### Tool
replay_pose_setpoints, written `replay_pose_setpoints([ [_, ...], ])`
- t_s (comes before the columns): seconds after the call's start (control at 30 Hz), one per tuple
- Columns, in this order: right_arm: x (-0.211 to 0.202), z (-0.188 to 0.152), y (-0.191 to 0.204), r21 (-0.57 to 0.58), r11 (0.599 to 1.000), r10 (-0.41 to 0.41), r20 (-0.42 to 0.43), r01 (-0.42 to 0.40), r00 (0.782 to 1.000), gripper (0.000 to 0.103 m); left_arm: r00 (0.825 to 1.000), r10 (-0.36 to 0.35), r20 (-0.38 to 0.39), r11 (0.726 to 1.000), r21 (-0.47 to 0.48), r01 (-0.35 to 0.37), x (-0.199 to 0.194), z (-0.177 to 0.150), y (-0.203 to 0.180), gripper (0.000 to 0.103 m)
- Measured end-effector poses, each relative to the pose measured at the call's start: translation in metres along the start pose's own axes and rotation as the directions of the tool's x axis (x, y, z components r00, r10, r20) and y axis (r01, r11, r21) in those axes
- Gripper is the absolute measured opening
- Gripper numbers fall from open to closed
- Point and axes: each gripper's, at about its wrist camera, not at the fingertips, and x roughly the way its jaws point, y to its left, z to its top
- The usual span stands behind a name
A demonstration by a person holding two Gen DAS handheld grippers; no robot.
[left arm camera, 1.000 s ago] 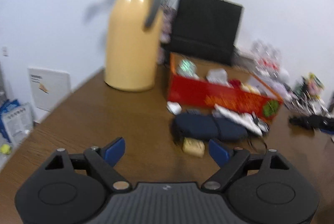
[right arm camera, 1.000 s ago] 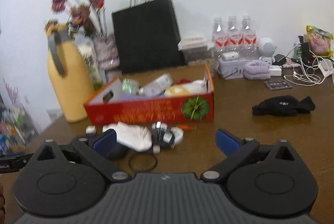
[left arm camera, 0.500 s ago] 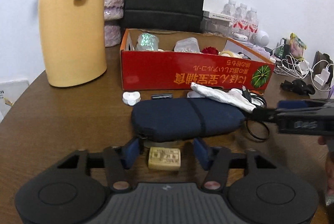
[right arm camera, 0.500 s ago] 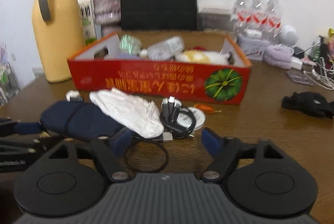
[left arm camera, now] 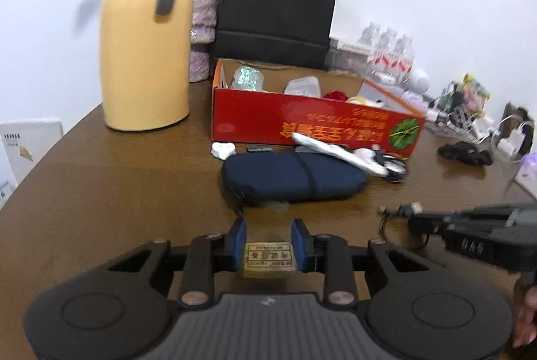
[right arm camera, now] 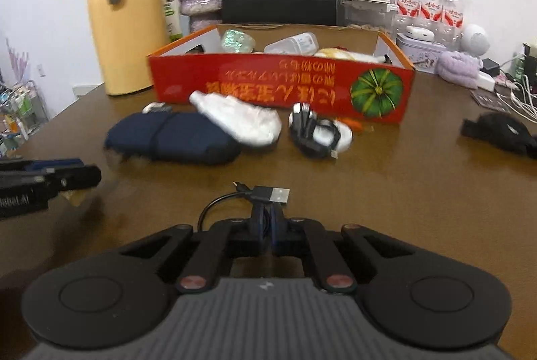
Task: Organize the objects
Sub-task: 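Grasp the tan block with left gripper while right gripper grasps the black cable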
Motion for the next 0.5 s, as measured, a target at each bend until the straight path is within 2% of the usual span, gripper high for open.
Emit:
replay_pose_setpoints([
  [0.13, -0.048, -0.03, 0.007, 0.004, 1.0, 0.029, 0.037, -0.029, 0.999, 0.004, 1.0, -0.016, 0.009, 0.997, -0.071, 0.017, -0.041, -0.019, -0.004, 0.027],
  [0.23, -0.088, -0.052, 0.009, 0.036, 0.998, 0.045, 0.075, -0.048, 0.996, 0.004, 1.0, 0.018, -0.008, 0.996, -0.088, -0.019, -0.063, -0.033, -0.003, 0.027],
  [0.3, -0.109, -0.063, 0.009, 0.059, 0.997, 0.053, 0.095, -0.059, 0.994, 0.004, 0.999, 0.035, -0.013, 0.996, -0.085, -0.036, -0.077, -0.039, -0.005, 0.027],
  [0.43, -0.14, -0.076, 0.007, 0.077, 0.993, 0.073, 0.143, -0.084, 0.987, 0.004, 0.998, 0.052, 0.031, 0.998, -0.035, -0.051, -0.103, -0.045, -0.02, 0.027],
  [0.5, -0.147, -0.077, 0.005, 0.075, 0.994, 0.068, 0.168, -0.081, 0.983, 0.005, 0.998, 0.053, 0.044, 0.997, -0.052, -0.05, -0.108, -0.044, -0.026, 0.027],
])
